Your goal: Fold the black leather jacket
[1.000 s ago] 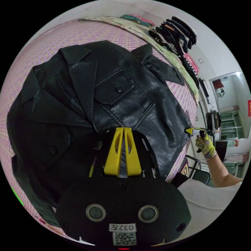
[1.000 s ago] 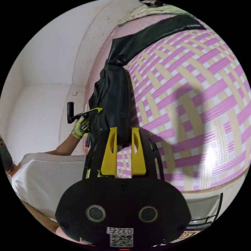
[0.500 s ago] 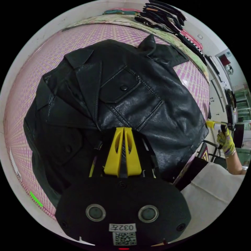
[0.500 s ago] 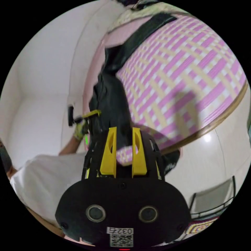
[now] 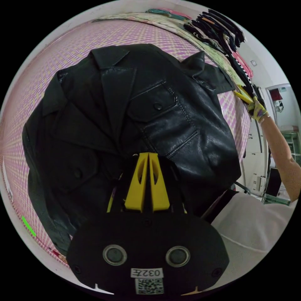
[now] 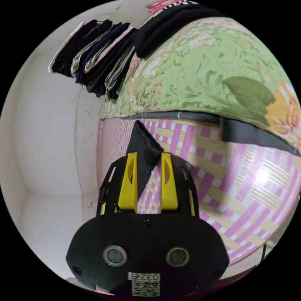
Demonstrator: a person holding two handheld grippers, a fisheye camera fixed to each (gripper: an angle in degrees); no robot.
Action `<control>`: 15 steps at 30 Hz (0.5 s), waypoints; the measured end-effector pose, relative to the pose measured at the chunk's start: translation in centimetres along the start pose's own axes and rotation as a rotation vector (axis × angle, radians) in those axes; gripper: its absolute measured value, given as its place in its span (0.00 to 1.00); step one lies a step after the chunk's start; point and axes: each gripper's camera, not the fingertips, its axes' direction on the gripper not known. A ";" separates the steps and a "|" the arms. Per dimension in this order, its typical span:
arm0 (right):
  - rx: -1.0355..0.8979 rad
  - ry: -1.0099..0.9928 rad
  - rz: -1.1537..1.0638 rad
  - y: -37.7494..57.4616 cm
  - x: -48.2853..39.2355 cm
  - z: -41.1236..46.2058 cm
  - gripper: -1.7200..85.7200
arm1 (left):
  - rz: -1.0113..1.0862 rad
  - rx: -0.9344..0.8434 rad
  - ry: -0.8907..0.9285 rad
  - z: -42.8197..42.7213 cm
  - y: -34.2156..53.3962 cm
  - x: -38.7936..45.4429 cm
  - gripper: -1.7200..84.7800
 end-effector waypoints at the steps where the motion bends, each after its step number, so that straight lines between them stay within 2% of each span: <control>1: -0.009 -0.026 0.019 -0.3 0.1 0.8 0.13 | -0.016 0.008 0.010 0.1 0.0 -0.4 0.01; 5: -0.065 -0.081 0.016 -0.2 0.1 3.7 0.08 | -0.067 0.035 0.053 0.3 0.4 -1.7 0.01; 8: 0.013 -0.126 -0.026 0.1 -0.6 2.7 0.04 | -0.110 0.050 0.107 0.5 0.7 -3.3 0.01; 10: 0.115 -0.162 -0.171 0.6 -3.8 -1.2 0.03 | -0.137 0.057 0.131 0.6 0.9 -4.1 0.01; 13: 0.232 -0.020 -0.347 2.0 -7.3 -6.5 0.03 | -0.134 0.062 0.193 1.1 0.7 -4.4 0.01; 15: 0.143 0.068 -0.336 1.3 -6.6 -5.6 0.03 | -0.131 0.068 0.195 1.2 0.4 -4.3 0.01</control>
